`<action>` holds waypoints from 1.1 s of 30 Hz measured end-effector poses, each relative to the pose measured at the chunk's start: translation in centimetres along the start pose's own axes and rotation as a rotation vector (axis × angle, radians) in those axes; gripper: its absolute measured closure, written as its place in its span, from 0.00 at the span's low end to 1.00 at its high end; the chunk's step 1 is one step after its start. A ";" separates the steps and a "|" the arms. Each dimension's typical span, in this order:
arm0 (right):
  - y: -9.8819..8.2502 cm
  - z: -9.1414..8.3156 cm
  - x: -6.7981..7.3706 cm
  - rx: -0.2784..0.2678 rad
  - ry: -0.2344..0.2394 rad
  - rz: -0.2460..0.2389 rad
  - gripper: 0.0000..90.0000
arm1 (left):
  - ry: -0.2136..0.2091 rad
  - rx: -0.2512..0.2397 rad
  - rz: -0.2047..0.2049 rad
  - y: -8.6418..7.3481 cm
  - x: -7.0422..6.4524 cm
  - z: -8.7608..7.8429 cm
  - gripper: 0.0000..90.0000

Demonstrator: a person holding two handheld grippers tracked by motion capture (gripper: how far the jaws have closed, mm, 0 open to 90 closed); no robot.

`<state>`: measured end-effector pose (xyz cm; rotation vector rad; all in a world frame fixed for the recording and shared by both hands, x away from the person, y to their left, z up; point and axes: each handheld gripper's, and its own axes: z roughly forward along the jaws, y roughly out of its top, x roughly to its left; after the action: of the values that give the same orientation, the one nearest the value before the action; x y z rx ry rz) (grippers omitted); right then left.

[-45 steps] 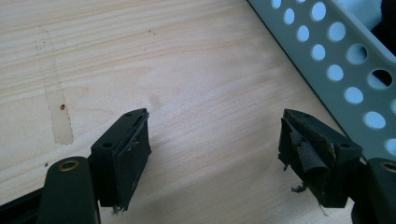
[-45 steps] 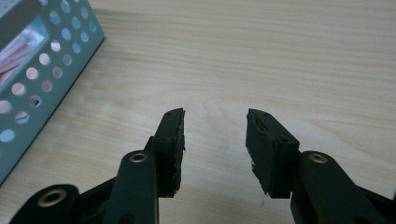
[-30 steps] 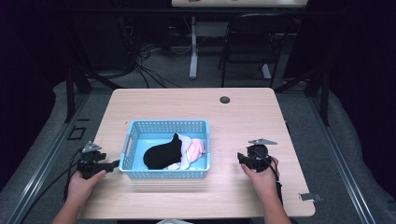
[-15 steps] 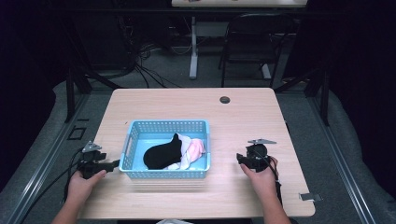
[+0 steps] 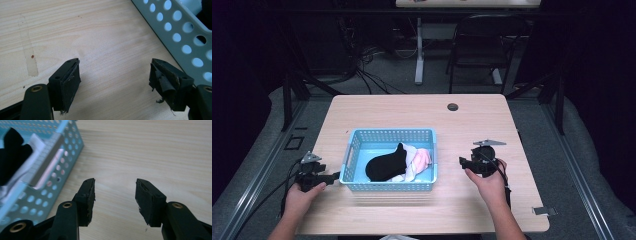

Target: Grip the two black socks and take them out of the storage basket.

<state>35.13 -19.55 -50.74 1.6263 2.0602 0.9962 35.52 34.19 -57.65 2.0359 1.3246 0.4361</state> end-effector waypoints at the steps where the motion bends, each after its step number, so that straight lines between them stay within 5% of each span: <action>1: 0.5 -0.1 0.3 0.003 0.005 -0.012 0.55 | -0.001 -0.001 -0.002 0.0 0.0 0.0 0.27; 15: 6.4 0.2 5.0 0.062 0.082 -0.093 0.56 | -0.004 -0.002 -0.004 0.0 0.0 0.0 0.27; 26: 8.2 2.3 8.5 0.122 0.185 -0.096 0.58 | -0.006 -0.003 -0.004 0.0 0.1 -0.1 0.27; 33: 8.5 4.4 10.3 0.195 0.196 -0.119 0.61 | -0.006 -0.004 -0.003 0.0 0.1 0.0 0.27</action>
<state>40.98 -7.56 -46.24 1.5258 2.4217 0.9735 35.55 34.26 -57.59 2.0299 1.3223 0.4301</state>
